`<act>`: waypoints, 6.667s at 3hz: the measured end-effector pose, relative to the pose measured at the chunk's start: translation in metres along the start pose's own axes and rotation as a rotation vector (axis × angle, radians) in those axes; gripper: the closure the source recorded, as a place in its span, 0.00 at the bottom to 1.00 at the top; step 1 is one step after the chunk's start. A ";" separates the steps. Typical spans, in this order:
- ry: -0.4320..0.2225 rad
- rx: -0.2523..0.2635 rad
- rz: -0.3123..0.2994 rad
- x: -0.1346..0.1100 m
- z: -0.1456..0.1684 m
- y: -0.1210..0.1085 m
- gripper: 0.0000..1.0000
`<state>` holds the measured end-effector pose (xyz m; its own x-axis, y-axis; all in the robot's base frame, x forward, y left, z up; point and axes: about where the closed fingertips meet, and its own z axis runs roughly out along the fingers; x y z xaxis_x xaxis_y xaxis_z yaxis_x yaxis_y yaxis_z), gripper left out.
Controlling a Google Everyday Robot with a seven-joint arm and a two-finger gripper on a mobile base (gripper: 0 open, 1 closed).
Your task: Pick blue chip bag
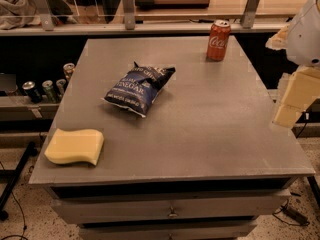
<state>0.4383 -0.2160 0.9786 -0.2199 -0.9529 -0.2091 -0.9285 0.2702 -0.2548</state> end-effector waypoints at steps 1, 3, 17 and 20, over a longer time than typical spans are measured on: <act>0.000 0.000 0.000 0.000 0.000 0.000 0.00; -0.005 0.021 0.093 -0.013 0.002 -0.012 0.00; 0.183 -0.107 0.926 -0.247 0.163 -0.070 0.00; 0.241 -0.133 0.948 -0.247 0.197 -0.058 0.40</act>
Offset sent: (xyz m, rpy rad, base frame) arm 0.0134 0.0071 -0.0004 0.0217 0.0027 -0.0413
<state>0.6055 0.0304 0.8593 -0.9316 -0.3568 -0.0697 -0.3595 0.9326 0.0304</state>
